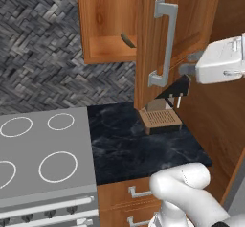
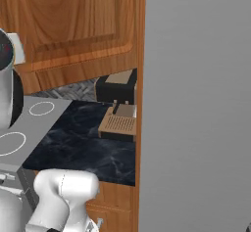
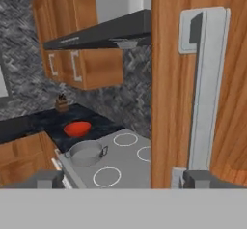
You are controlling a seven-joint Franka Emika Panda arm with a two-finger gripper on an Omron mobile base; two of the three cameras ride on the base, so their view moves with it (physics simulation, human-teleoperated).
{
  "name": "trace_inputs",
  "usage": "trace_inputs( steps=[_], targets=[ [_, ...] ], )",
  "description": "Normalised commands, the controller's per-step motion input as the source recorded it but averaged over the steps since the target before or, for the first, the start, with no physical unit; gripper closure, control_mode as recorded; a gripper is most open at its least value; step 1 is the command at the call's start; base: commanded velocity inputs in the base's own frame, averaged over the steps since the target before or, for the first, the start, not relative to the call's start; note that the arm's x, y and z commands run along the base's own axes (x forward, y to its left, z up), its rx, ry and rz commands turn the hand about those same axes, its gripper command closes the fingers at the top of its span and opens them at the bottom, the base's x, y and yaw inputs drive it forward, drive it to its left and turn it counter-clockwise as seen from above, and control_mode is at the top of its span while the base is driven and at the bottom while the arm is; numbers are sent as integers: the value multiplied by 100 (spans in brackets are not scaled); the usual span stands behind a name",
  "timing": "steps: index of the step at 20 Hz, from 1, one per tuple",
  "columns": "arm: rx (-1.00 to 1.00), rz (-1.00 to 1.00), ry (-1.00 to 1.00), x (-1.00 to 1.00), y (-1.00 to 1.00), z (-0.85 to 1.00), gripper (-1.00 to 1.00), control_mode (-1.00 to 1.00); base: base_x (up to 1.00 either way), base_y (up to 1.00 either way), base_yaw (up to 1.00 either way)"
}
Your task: Open the cabinet and move the ladle to the pot. Then close the cabinet.
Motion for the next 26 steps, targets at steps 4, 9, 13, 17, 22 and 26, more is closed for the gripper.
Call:
trace_inputs(
  steps=[4,9,13,17,22,26],
  targets=[
    [-6,-33,13,0,55,1,-100,-100,0,0,0],
    [-14,-36,5,4,78,0,-100,-100,0,0,0],
    [-18,-32,0,26,73,-1,-100,-100,0,0,0],
    [-24,-32,0,69,61,-23,-100,-100,0,0,0],
    [-26,-33,0,75,39,-34,-100,-100,0,0,0],
    [-23,-29,0,38,21,-31,-100,-100,0,0,0]
  ],
)
